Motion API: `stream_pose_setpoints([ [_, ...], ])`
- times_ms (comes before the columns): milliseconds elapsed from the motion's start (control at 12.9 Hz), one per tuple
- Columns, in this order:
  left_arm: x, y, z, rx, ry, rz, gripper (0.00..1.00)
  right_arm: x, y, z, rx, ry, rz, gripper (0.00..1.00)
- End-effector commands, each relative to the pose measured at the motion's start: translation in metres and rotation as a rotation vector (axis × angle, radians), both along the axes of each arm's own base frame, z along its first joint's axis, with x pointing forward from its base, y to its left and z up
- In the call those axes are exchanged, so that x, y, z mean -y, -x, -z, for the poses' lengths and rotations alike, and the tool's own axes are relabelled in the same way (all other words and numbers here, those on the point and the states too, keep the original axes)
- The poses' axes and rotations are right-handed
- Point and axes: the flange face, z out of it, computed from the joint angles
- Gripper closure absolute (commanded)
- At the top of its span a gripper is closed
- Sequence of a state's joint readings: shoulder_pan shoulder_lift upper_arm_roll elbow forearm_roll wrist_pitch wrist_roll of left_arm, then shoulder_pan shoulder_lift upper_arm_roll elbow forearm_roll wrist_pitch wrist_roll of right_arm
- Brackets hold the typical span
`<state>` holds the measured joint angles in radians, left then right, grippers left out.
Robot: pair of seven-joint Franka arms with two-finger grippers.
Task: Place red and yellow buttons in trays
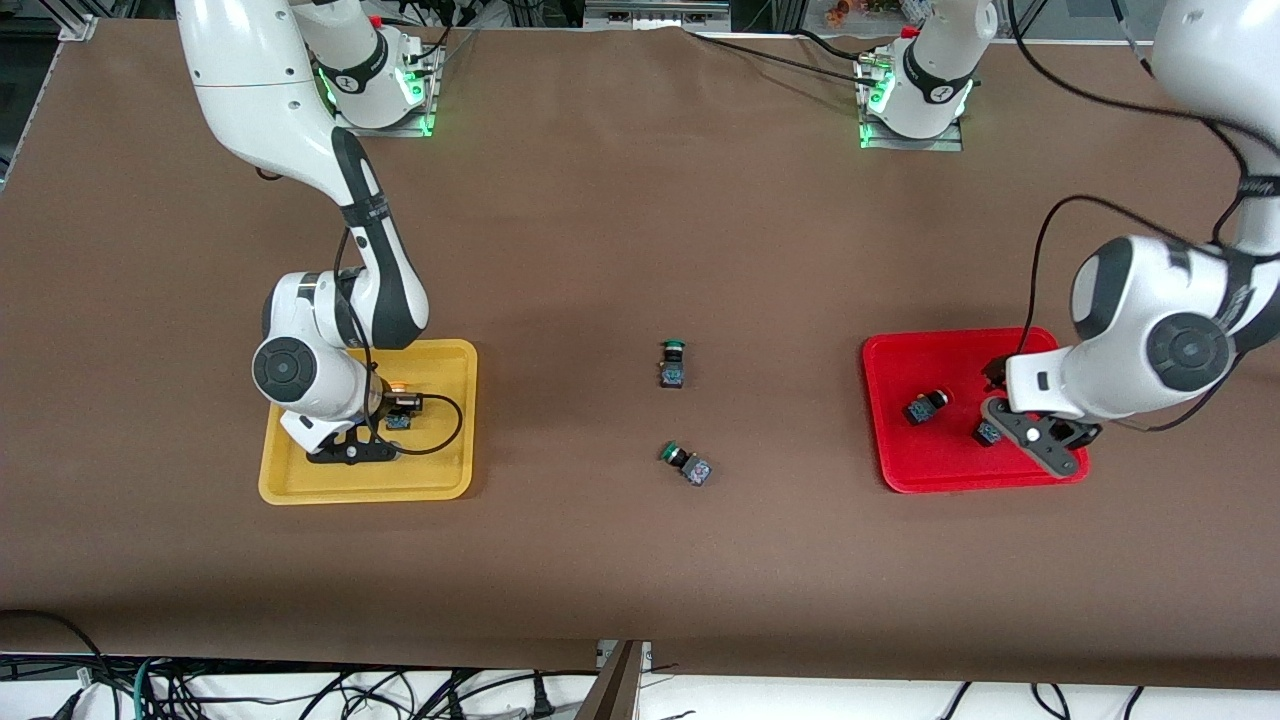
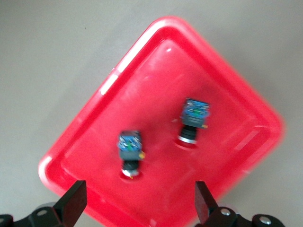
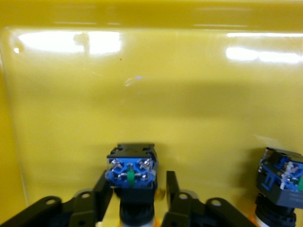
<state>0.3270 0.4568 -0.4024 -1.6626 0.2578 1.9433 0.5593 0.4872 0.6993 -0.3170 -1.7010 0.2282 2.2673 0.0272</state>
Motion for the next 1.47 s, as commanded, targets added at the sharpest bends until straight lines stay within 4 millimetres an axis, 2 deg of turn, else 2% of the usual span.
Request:
stream_pose_setpoints([
  [0,0.005,0.001,-0.060,-0.080,0.057,-0.139,0.00,-0.001,-0.002,-0.044,-0.003,-0.042,-0.006,0.00],
  [77,0.013,0.001,-0.084,-0.108,0.053,-0.179,0.00,0.001,-0.005,-0.065,-0.013,-0.048,-0.008,0.00],
  [232,0.028,0.005,-0.128,-0.136,0.023,-0.266,0.00,0.018,-0.010,-0.097,-0.040,-0.038,0.008,0.00],
  [309,0.052,0.013,-0.150,-0.135,0.035,-0.296,0.00,0.026,-0.012,-0.116,-0.047,-0.039,0.016,0.00],
  [387,0.064,0.018,-0.165,-0.126,0.058,-0.368,0.00,0.030,-0.014,-0.137,-0.049,-0.044,0.013,0.00],
  [541,0.071,0.039,-0.196,-0.072,0.005,-0.484,0.00,0.030,-0.017,-0.175,-0.088,-0.052,0.002,0.00],
  [696,0.058,0.057,-0.215,-0.038,0.004,-0.578,0.00,0.040,-0.016,-0.212,-0.141,-0.047,0.015,0.00],
  [851,0.049,0.078,-0.226,0.083,0.029,-0.612,0.00,0.051,-0.014,-0.236,-0.172,-0.040,0.034,0.00],
  [928,0.044,0.095,-0.223,0.153,0.038,-0.638,0.00,0.056,-0.011,-0.251,-0.166,-0.048,0.040,0.00],
  [1005,0.037,0.111,-0.218,0.195,0.045,-0.674,0.00,0.071,-0.008,-0.269,-0.143,-0.068,0.067,0.00],
  [1082,0.037,0.117,-0.217,0.236,0.057,-0.691,0.00,0.082,-0.005,-0.277,-0.140,-0.100,0.075,0.00],
  [1237,0.036,0.112,-0.211,0.219,0.048,-0.706,0.00,0.104,0.010,-0.292,-0.140,-0.117,0.062,0.00],
  [1392,0.034,0.109,-0.213,0.160,0.022,-0.724,0.00,0.108,0.031,-0.316,-0.123,-0.081,0.021,0.00],
])
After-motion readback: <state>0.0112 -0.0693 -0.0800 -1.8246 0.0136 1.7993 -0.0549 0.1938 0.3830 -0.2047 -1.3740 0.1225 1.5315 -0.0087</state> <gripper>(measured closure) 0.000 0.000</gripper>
